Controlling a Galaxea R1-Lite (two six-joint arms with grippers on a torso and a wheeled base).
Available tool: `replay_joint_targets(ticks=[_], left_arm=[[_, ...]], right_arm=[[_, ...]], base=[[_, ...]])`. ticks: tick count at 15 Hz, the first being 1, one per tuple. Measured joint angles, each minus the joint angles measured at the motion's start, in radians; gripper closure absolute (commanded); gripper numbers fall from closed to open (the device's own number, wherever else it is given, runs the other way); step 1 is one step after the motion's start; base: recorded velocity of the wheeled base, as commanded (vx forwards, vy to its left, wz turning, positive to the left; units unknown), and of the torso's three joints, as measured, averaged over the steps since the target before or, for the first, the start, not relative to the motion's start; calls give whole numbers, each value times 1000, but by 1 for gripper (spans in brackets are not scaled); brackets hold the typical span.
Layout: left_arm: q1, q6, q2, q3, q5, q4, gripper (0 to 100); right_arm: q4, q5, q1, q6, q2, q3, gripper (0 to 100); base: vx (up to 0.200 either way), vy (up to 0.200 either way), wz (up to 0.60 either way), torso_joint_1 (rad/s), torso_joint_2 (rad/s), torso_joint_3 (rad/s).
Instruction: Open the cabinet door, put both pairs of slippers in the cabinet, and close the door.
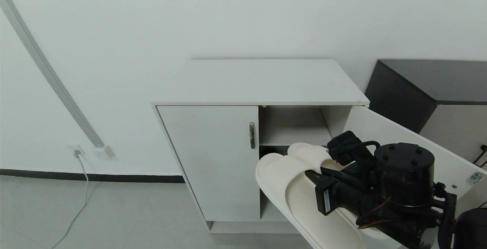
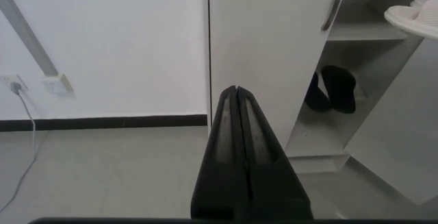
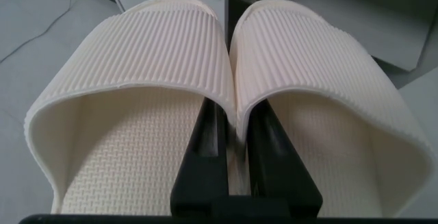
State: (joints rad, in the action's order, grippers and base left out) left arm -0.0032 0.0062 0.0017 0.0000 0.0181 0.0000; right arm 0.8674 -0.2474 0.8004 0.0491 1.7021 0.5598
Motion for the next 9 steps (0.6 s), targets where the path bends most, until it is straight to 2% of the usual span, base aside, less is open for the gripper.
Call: replay_joint_targets(ticks=[9], left_arm=[[0,0,0,0,0,0,100]], right_arm=[[0,-1,0,0,6,-1,100]], base=[[0,0,0,-175,497,317]])
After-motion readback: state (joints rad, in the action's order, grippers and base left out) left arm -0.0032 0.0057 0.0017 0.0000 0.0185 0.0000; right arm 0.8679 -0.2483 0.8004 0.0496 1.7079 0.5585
